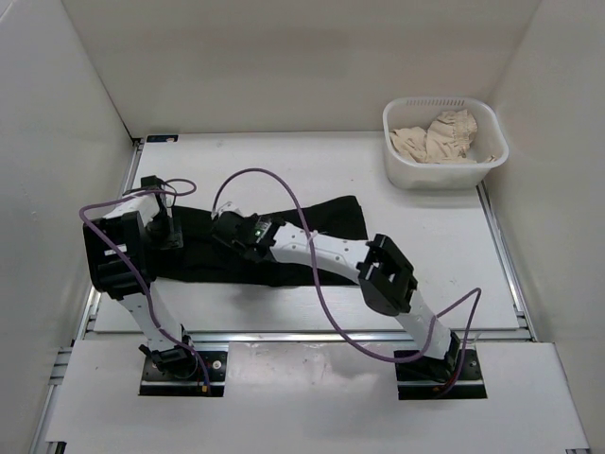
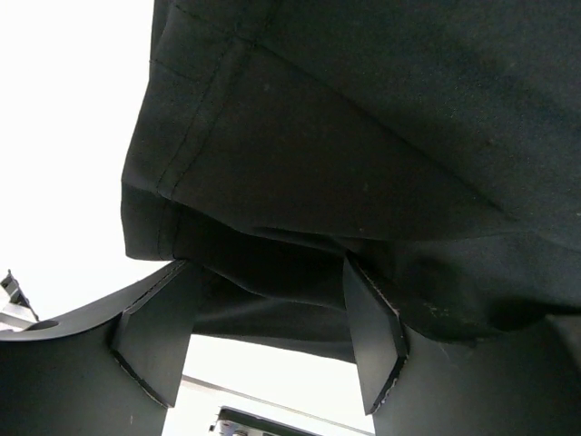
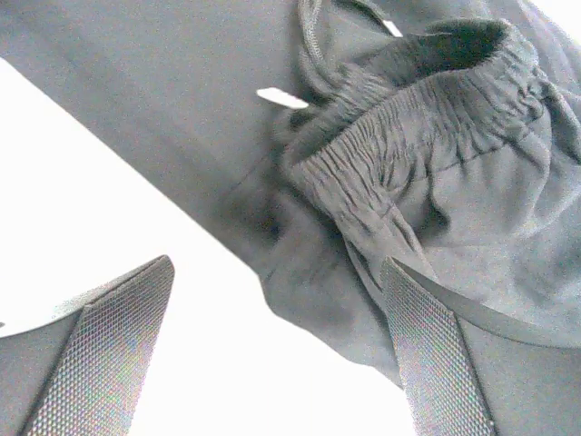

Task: Fold and stack the trousers
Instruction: Fold the trousers

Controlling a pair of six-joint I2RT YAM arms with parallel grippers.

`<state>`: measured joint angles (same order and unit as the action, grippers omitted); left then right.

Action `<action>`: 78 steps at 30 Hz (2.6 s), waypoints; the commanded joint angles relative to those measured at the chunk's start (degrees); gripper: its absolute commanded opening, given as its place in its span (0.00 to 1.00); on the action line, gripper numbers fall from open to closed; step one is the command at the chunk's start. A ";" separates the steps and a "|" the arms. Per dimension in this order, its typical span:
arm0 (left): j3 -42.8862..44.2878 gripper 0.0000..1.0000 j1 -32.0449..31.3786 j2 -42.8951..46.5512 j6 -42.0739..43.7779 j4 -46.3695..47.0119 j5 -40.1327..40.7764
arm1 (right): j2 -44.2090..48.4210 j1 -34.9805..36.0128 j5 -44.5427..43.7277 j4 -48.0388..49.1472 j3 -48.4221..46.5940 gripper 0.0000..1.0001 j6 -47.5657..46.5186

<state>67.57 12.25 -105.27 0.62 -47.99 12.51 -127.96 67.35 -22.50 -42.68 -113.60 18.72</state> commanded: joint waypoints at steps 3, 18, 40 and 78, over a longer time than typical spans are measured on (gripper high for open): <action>-1.04 0.76 -0.30 1.21 -0.62 1.67 -0.21 | 20.89 -1.85 -1.47 3.75 8.62 0.98 -1.19; -1.04 0.77 -0.30 3.41 -0.62 0.00 -0.74 | 37.26 -40.71 23.73 18.41 56.02 0.98 17.22; 3.26 0.85 -0.30 11.05 -0.62 -7.03 -12.15 | 48.33 -59.44 18.39 -0.88 51.44 0.00 9.68; 7.66 0.15 -18.05 -10.83 -0.62 -5.10 -24.64 | -3.78 -7.59 35.50 -6.81 -21.65 0.00 3.52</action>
<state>74.00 -5.26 -113.10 -0.58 -59.48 -11.35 -131.74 58.50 5.45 -53.91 -131.55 25.34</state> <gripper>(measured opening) 0.170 0.008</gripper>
